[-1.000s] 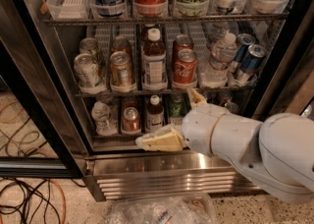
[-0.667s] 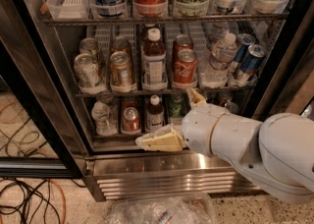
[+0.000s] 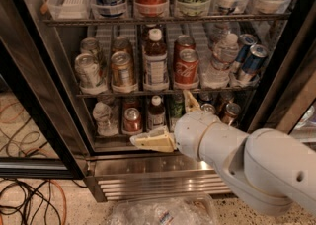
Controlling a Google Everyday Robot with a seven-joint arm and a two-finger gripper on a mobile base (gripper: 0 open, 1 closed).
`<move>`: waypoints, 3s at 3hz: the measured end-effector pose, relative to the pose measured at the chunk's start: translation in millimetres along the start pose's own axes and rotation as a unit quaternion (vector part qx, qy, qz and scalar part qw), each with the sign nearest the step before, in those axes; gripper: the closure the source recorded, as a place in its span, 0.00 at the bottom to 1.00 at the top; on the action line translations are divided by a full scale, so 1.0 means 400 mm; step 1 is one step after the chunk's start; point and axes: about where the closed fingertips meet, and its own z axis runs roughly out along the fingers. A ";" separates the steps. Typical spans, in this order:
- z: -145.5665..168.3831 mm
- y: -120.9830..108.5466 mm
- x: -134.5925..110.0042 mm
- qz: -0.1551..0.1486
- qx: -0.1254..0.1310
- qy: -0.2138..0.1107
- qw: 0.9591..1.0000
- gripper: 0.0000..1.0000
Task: Pick 7up can from middle shelf of fridge
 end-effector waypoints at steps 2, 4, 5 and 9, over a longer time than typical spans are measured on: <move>0.105 0.064 0.030 -0.026 0.028 -0.051 0.998 0.00; 0.119 0.040 0.038 -0.001 0.045 -0.062 0.997 0.00; 0.145 0.071 0.044 -0.002 0.030 -0.074 0.997 0.00; 0.210 0.255 -0.105 0.030 0.043 -0.183 0.982 0.00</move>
Offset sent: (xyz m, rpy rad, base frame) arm 0.0550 0.0698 -0.0515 0.0269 -0.1894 -0.1846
